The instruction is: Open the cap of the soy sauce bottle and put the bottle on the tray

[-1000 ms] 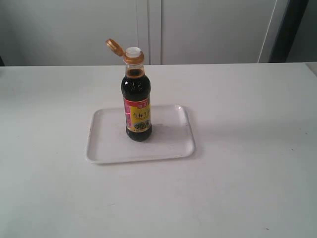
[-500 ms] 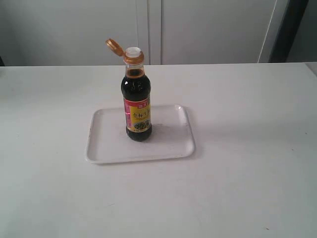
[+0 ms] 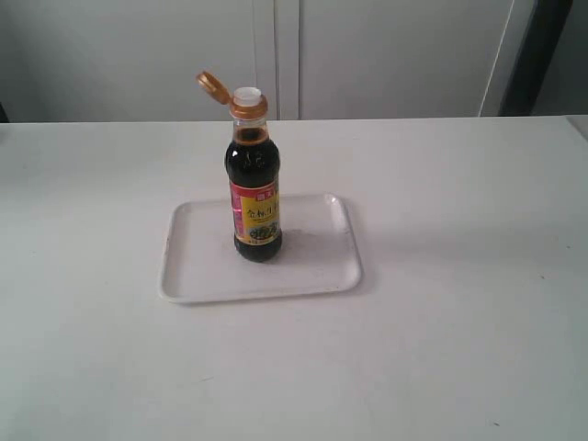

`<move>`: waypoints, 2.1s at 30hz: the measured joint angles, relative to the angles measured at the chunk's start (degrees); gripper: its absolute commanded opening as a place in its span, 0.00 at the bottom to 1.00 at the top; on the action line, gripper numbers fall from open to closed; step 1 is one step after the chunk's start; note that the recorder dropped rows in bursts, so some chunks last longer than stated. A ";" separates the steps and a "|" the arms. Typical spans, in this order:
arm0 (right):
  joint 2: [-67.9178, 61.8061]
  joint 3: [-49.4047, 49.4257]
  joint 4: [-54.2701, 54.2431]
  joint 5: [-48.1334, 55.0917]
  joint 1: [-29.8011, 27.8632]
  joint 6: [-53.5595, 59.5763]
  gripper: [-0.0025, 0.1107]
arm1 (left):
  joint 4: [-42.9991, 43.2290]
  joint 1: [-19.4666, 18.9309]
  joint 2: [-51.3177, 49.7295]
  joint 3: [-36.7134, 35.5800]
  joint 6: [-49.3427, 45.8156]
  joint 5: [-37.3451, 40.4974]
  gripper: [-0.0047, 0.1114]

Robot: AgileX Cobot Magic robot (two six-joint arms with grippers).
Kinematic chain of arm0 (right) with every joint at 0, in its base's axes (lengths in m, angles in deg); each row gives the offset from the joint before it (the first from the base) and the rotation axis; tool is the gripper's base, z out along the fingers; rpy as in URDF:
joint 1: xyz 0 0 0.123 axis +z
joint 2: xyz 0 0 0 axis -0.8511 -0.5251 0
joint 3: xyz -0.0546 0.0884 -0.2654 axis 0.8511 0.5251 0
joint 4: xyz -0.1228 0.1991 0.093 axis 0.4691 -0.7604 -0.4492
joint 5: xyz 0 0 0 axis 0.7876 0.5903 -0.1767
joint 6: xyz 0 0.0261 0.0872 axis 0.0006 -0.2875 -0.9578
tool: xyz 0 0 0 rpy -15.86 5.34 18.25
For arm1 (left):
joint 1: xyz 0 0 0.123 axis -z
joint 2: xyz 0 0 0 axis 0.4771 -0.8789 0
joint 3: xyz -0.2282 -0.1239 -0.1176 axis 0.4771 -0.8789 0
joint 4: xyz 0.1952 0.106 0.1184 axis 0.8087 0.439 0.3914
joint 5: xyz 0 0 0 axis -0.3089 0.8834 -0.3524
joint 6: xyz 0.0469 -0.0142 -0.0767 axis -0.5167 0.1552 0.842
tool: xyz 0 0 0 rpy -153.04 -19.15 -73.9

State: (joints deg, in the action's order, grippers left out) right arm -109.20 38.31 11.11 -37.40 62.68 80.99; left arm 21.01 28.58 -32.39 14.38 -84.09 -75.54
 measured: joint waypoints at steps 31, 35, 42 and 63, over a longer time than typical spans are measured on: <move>14.81 12.31 2.02 -0.46 0.00 -8.45 0.02 | -0.15 0.00 0.00 0.00 0.00 0.00 0.04; 18.61 15.92 2.02 0.48 0.00 -8.74 0.02 | -0.15 0.00 0.00 0.00 0.00 0.00 0.04; 25.86 22.31 2.02 1.19 0.00 -8.91 0.02 | -0.15 0.00 0.00 0.00 0.00 0.00 0.04; 32.50 32.18 2.02 4.27 0.00 -8.91 0.02 | -0.15 0.00 0.00 0.00 0.00 0.00 0.04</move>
State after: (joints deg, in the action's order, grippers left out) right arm -76.71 70.49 13.13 -33.13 62.68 72.08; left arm 20.86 28.58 -32.39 14.38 -84.09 -75.54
